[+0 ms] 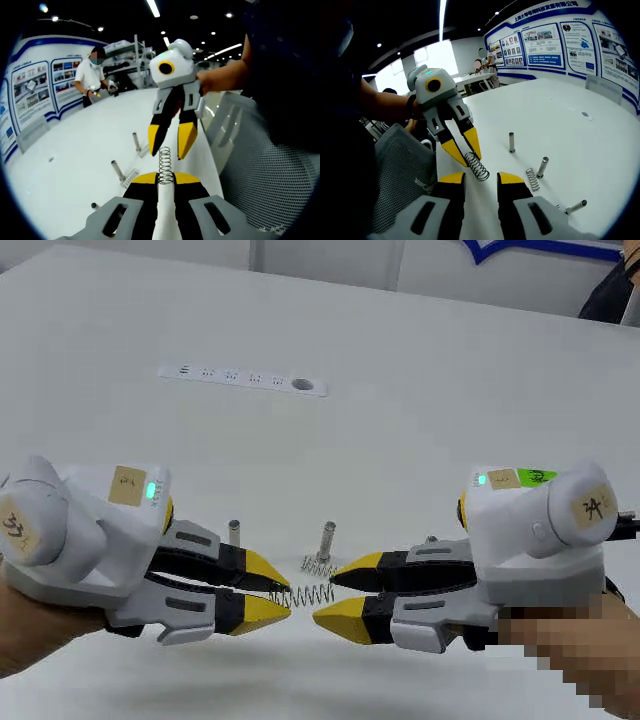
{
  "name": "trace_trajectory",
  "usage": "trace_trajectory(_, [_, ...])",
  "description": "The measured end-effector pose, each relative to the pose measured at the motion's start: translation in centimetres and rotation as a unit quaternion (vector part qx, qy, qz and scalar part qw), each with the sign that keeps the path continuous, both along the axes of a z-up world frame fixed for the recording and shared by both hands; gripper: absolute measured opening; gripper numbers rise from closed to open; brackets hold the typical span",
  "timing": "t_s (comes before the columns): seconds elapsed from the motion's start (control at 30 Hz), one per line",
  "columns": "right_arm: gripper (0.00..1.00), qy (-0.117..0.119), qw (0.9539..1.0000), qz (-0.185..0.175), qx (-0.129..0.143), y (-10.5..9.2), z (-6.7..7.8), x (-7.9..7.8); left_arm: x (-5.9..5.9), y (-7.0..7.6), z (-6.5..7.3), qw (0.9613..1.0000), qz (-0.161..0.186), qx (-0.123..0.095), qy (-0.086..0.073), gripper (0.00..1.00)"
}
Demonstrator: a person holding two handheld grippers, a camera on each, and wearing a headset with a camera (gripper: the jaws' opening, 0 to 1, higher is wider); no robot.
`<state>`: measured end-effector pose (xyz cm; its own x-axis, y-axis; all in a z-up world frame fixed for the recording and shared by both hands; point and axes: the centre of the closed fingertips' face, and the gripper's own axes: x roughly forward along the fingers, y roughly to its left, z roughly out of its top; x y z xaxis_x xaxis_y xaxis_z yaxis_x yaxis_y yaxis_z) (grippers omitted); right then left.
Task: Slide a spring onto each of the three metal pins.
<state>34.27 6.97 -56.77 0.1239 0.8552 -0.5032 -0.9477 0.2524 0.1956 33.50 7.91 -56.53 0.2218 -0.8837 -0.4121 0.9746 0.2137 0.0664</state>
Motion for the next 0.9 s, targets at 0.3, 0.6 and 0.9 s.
trace_trajectory(0.3, [0.17, 0.006, 0.9999, 0.012, 0.006, 0.3, 0.2, -0.5, -0.3, -0.4, 0.5, 0.9999, -0.005, -0.009, -0.003, 0.10])
trace_trajectory(0.6, [0.13, -0.002, 0.9998, 0.021, 0.006, 0.6, 1.3, -0.9, -0.4, -0.4, 0.1, 1.0000, -0.007, -0.003, -0.002, 0.10])
trace_trajectory(0.9, [0.12, -0.037, 0.9969, 0.056, -0.041, 1.3, 1.8, -1.5, -0.5, -0.8, 0.0, 0.9999, -0.012, 0.002, -0.003, 0.10])
